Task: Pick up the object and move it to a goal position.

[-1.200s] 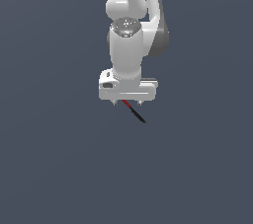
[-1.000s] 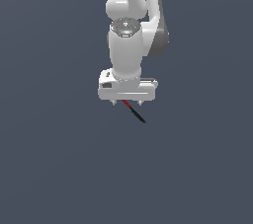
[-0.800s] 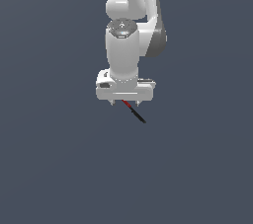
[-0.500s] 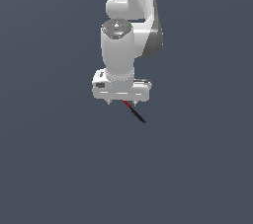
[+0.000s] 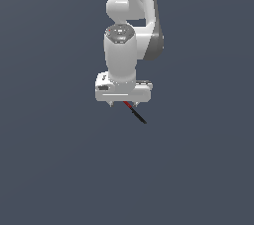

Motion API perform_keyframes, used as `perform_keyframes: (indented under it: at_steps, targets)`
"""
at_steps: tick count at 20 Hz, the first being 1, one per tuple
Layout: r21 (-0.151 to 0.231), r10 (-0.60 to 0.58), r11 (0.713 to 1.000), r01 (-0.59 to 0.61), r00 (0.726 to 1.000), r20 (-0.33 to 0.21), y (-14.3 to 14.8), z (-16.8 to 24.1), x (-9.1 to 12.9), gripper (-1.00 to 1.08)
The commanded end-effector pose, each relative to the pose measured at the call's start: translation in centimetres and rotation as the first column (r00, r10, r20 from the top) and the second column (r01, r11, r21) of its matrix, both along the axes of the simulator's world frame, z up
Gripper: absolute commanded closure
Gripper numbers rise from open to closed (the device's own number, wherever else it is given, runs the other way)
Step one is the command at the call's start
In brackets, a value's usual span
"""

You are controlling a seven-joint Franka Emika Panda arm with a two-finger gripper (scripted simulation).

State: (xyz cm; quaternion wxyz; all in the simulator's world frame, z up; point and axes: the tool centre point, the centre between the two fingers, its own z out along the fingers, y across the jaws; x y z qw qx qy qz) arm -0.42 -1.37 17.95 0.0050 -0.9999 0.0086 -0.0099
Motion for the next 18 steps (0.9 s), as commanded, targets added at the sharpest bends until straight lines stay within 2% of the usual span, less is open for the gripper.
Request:
perform_keyframes:
  at_steps: [1, 5, 9, 18]
  targets:
    - [-0.003, 0.039, 0.999, -0.039, 0.999, -0.002, 0.2, -0.8, -0.4, -0.92]
    - [-0.010, 0.125, 0.992, -0.125, 0.992, -0.005, 0.8, -2.6, -1.3, -0.92]
    - [-0.015, 0.238, 0.971, -0.238, 0.971, -0.010, 1.5, -4.9, -2.5, -0.92]
    - [-0.016, 0.490, 0.872, -0.490, 0.872, -0.019, 3.5, -9.8, -6.0, -0.92]
